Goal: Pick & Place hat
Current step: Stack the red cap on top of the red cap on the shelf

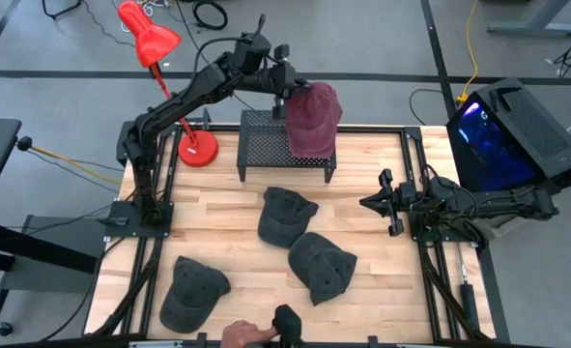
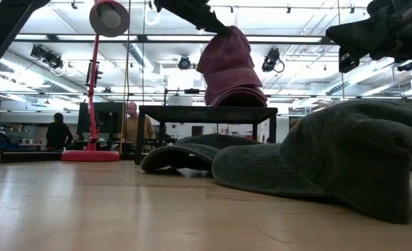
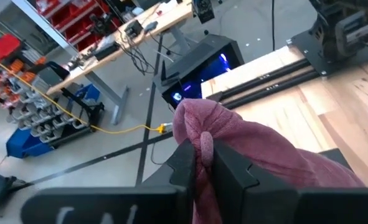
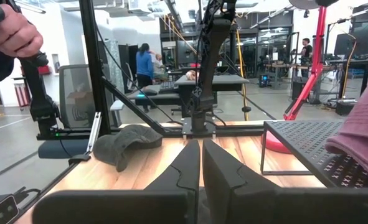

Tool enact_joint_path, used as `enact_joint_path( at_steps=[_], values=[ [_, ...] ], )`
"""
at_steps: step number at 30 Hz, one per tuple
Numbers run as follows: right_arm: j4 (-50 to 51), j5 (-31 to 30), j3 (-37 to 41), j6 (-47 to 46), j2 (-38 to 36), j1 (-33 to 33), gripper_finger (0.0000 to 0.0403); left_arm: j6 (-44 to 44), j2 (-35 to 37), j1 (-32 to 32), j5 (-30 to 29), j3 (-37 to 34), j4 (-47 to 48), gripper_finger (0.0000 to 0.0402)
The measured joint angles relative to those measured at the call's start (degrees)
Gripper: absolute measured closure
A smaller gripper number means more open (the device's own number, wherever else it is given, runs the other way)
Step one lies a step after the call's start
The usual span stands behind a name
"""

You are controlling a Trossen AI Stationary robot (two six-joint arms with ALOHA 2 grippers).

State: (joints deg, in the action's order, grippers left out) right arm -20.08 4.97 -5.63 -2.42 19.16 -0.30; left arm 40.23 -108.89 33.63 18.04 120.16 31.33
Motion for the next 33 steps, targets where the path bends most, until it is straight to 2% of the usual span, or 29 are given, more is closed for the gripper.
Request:
enact_joint_path(
  at_steps=[20, 33],
  values=[
    [0.01, 0.02, 0.00, 0.02, -0.01, 0.00, 0.0380, 1.41, -4.63, -0.04, -0.90, -0.03, -2.86, 0.0354],
    [0.00, 0.02, 0.00, 0.00, -0.02, 0.00, 0.0380, 0.79, -5.65, -0.10, -4.71, -0.04, -4.29, 0.0337]
  ],
)
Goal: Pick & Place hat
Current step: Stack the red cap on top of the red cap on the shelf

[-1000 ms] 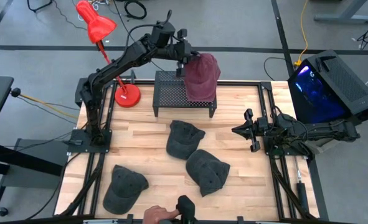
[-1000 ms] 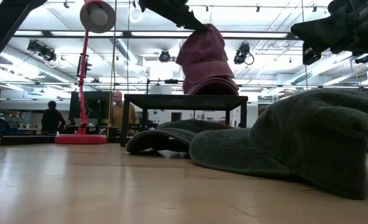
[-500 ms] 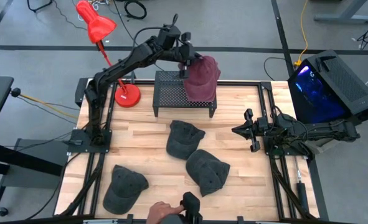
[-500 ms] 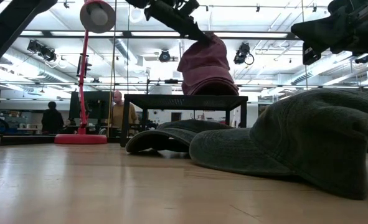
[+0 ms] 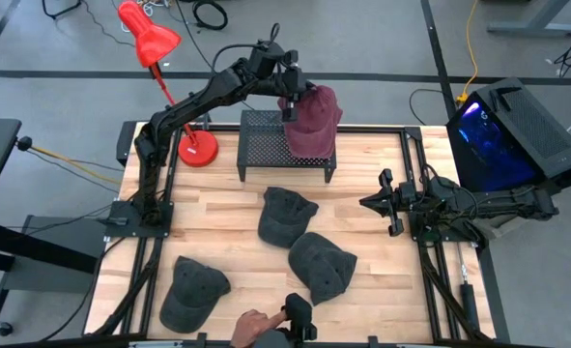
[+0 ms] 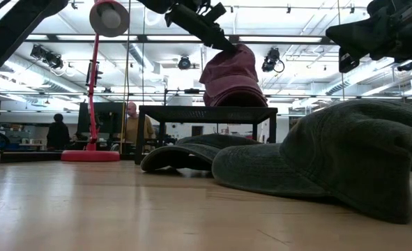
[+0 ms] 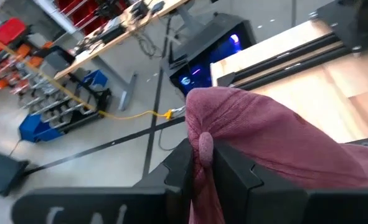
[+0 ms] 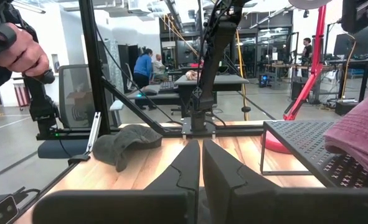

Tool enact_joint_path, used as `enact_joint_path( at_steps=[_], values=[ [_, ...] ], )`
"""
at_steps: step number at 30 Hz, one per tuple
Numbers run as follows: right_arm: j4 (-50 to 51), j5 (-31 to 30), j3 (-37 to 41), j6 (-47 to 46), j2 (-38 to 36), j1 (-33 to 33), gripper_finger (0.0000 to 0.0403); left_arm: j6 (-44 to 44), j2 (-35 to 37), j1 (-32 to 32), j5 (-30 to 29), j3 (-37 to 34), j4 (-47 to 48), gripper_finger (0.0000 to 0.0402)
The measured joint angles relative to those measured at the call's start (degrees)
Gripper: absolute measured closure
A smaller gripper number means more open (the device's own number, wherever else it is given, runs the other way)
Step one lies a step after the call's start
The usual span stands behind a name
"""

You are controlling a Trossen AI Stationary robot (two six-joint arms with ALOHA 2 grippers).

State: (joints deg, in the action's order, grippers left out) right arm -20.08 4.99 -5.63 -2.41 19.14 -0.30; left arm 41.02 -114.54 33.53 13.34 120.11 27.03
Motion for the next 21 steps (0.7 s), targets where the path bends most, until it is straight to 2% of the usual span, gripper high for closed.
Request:
enact_joint_path(
  at_steps=[4, 14, 18, 21],
  values=[
    [0.00, -0.01, 0.00, 0.00, 0.00, 0.00, 0.0380, -1.39, 0.00, 0.01, -1.13, 0.00, -0.14, 0.0307],
    [-0.01, -0.01, 0.00, 0.01, 0.00, 0.00, 0.0380, -5.49, 0.05, -1.13, -3.24, 0.00, -4.70, 0.0179],
    [-0.02, -0.01, 0.00, 0.01, 0.00, 0.00, 0.0380, -7.07, 0.81, -1.88, -4.65, 0.00, -6.21, 0.0153],
    [0.00, -0.02, 0.00, 0.00, 0.00, 0.00, 0.0380, -7.64, 2.24, -2.05, -5.78, 0.00, -6.19, 0.0150]
  ],
)
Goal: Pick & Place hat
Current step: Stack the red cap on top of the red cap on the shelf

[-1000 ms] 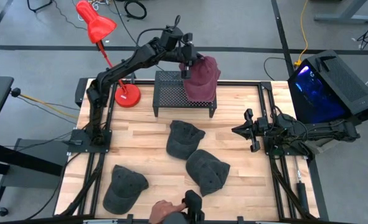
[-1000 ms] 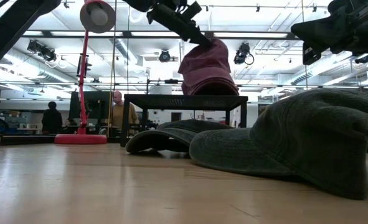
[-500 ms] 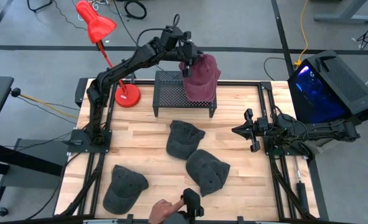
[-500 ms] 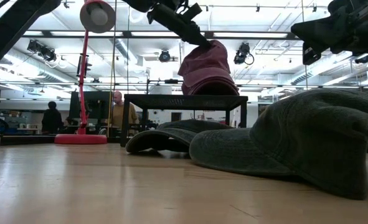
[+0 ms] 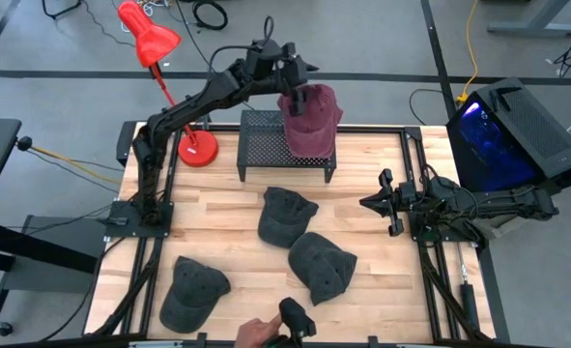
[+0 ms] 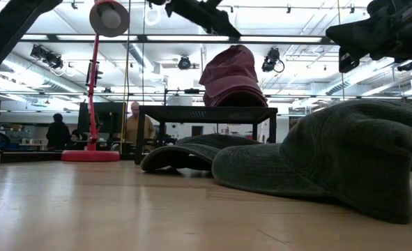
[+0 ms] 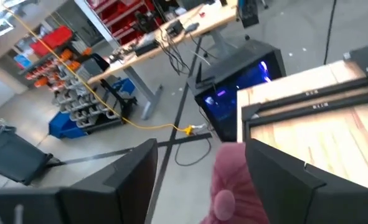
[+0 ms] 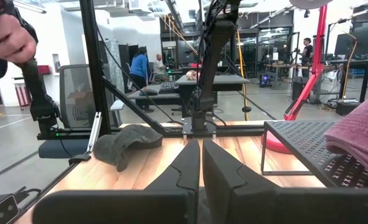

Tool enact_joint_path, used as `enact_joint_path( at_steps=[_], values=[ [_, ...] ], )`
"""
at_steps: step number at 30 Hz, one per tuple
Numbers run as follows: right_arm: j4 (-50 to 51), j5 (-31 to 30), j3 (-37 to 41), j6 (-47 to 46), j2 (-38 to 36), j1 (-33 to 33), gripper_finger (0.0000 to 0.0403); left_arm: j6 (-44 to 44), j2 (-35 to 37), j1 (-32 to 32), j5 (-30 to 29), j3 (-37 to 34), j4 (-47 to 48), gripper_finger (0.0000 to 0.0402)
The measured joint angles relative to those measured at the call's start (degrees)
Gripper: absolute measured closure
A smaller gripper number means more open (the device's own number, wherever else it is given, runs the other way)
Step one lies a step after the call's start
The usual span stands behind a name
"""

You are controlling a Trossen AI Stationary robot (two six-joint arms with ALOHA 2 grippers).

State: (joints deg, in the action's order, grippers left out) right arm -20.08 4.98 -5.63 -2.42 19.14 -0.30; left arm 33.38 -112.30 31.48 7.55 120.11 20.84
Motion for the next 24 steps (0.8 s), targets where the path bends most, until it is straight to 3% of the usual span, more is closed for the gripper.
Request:
enact_joint_path(
  at_steps=[5, 8, 20, 24],
  values=[
    [0.00, 0.01, 0.00, 0.01, 0.01, 0.00, 0.0380, -5.56, 1.42, 0.17, 0.73, 0.07, 0.02, 0.0164],
    [0.00, 0.00, 0.00, 0.00, 0.00, 0.00, 0.0380, -8.48, 1.43, 0.68, 4.26, 0.07, 0.18, 0.0184],
    [-0.01, 0.01, 0.00, 0.02, 0.00, 0.00, 0.0380, -7.17, 0.93, 1.33, 6.26, 0.02, 1.41, 0.0382],
    [0.00, 0.00, 0.00, 0.02, 0.00, 0.00, 0.0380, -7.03, 0.58, 1.78, 6.71, 0.04, 2.35, 0.0391]
  ],
)
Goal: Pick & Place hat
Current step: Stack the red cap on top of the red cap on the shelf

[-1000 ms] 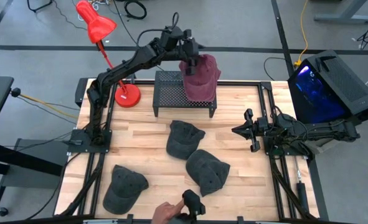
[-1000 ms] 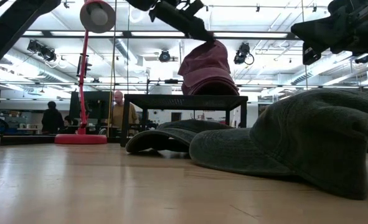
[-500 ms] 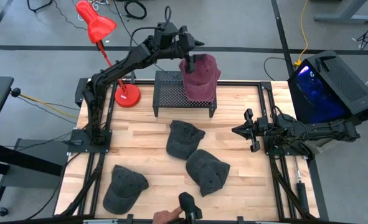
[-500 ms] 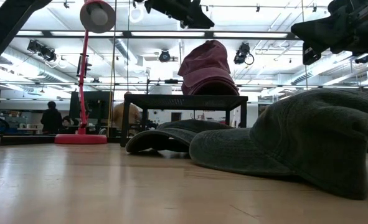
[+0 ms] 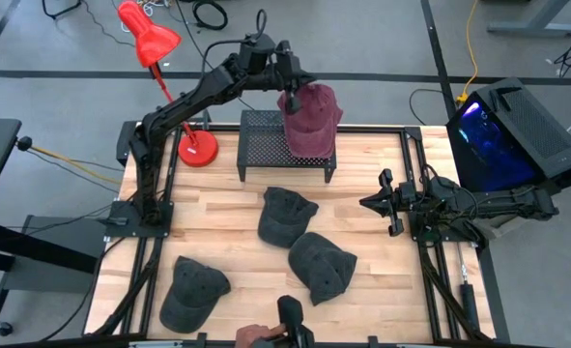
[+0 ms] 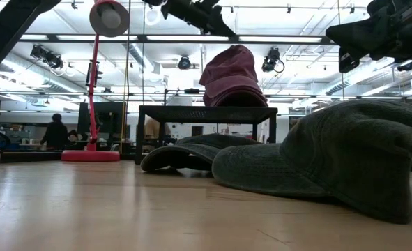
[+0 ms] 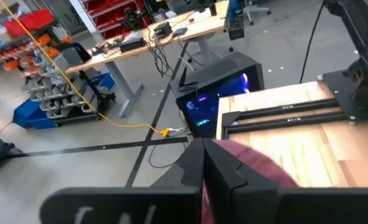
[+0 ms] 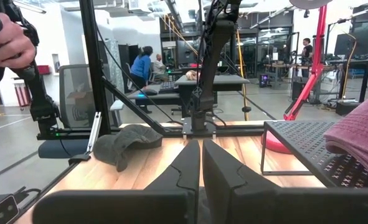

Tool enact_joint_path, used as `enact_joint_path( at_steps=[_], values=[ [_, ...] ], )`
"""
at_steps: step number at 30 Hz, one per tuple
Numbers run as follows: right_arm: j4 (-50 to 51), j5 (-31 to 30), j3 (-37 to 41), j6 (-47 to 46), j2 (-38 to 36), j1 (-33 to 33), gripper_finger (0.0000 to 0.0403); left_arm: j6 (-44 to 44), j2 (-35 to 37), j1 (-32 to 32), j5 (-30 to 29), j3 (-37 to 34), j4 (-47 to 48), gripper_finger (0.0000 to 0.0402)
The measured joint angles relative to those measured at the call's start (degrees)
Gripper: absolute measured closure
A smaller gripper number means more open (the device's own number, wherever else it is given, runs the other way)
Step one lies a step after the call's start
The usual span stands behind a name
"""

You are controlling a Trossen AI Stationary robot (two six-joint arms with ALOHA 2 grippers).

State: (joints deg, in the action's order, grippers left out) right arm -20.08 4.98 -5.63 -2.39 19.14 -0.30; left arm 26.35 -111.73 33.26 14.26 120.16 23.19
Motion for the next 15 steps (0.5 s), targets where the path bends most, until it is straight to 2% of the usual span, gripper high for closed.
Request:
enact_joint_path(
  at_steps=[6, 15],
  values=[
    [0.00, 0.01, 0.00, -0.02, 0.01, 0.00, 0.0380, -0.24, -0.43, 0.28, 6.17, -0.04, 1.64, 0.0397],
    [-0.02, 0.00, 0.00, -0.01, 0.00, 0.00, 0.0380, -0.21, -3.49, 0.78, 4.94, -0.03, 1.91, 0.0397]
  ],
)
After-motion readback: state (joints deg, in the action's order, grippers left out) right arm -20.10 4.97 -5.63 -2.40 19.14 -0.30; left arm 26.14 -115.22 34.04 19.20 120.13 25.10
